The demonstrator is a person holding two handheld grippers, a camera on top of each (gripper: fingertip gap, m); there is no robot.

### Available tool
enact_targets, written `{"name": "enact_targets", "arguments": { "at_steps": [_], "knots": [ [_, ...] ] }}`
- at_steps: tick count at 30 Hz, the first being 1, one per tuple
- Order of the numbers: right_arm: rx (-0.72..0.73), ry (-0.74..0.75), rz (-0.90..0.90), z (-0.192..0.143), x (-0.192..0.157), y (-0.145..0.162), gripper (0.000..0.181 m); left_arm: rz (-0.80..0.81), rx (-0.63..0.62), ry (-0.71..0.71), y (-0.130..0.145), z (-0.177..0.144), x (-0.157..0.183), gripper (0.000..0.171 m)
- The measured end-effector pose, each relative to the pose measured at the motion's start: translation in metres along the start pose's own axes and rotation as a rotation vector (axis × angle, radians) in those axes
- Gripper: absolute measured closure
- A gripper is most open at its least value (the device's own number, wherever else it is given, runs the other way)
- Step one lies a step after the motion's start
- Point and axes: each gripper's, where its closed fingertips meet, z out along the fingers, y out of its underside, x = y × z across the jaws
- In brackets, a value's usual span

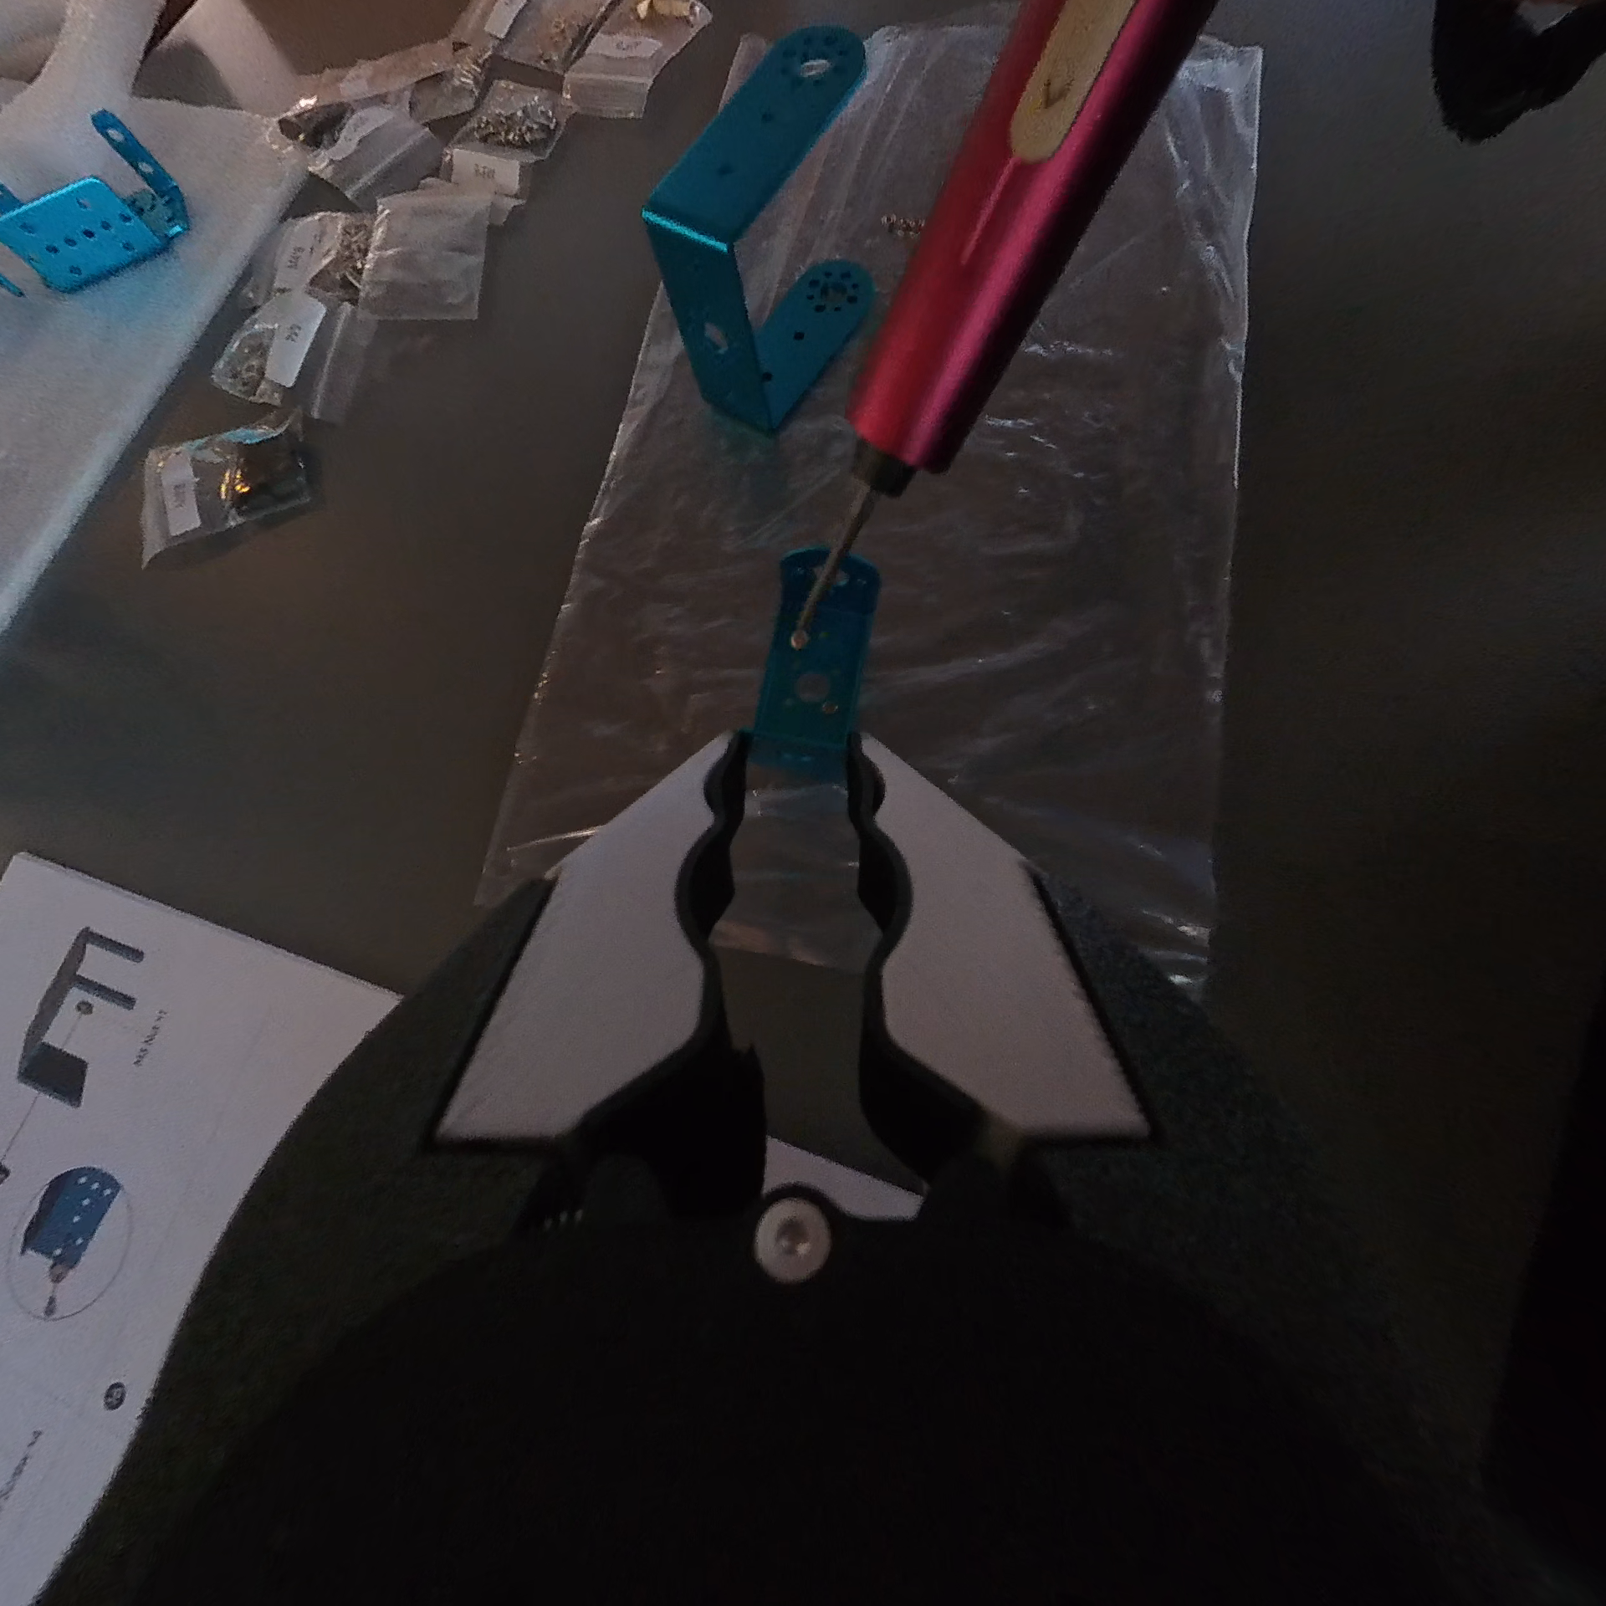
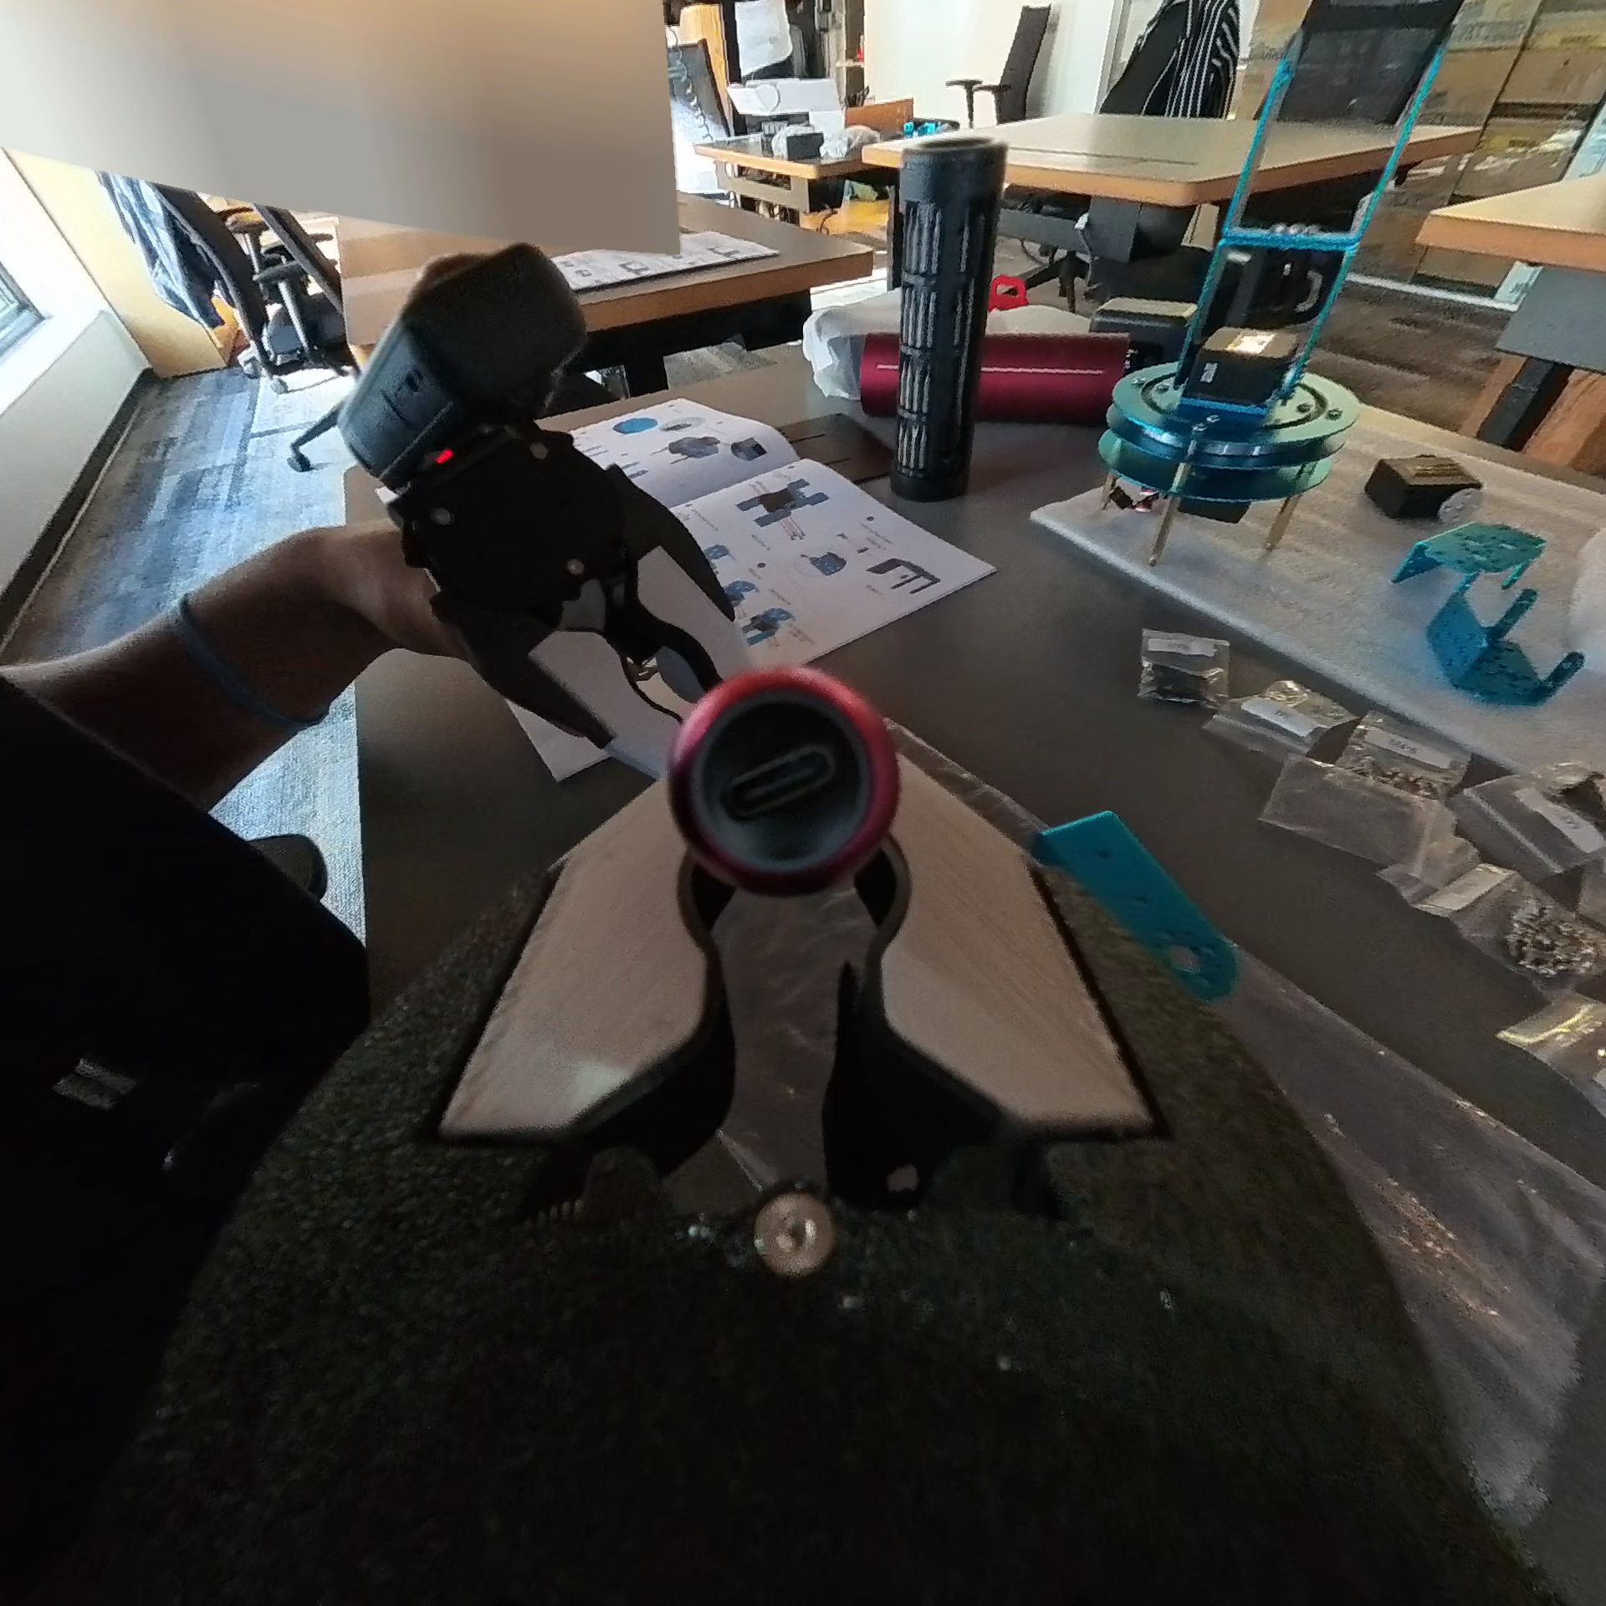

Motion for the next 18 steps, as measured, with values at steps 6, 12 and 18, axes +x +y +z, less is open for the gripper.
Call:
{"name": "enact_targets", "arguments": {
  "at_steps": [6, 12, 18],
  "knots": [
    [-0.016, -0.011, -0.003, 0.006, -0.003, 0.004, 0.160, 0.004, 0.005, 0.002, -0.001, -0.001, 0.002, 0.150],
    [-0.032, -0.009, -0.015, 0.009, -0.004, 0.007, 0.159, 0.004, 0.006, 0.007, 0.000, -0.001, 0.004, 0.150],
    [-0.046, -0.009, -0.023, 0.012, -0.005, 0.009, 0.159, 0.005, 0.008, 0.006, 0.000, -0.003, 0.003, 0.150]
  ]
}}
